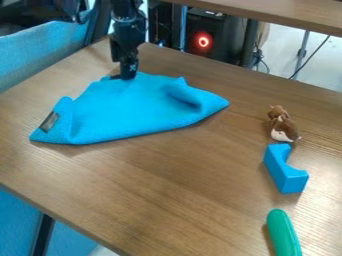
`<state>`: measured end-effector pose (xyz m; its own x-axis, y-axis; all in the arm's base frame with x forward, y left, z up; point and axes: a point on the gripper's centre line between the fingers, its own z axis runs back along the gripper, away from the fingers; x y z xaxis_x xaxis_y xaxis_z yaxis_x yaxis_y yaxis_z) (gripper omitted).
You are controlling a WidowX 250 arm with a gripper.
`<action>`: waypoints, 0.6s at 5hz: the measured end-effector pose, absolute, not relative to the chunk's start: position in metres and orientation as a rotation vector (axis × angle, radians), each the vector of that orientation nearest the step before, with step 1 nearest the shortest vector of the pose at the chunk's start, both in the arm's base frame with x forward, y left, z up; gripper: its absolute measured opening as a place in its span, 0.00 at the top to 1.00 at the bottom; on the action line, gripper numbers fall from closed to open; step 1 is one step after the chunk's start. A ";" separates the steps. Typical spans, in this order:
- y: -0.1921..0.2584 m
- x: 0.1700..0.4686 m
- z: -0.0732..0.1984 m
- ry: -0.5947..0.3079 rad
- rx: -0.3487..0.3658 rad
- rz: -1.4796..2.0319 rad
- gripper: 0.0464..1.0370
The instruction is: Unfold the cloth from top left to bottom right
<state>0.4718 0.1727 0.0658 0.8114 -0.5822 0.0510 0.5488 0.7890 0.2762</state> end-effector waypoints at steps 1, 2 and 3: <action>0.174 0.471 0.057 -0.116 0.253 -0.609 0.06; 0.178 0.473 0.053 -0.094 0.263 -0.604 0.33; 0.179 0.473 0.049 -0.081 0.257 -0.602 0.64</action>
<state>0.4729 0.1787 0.0492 0.8220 -0.5696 0.0008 0.5494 0.7933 0.2623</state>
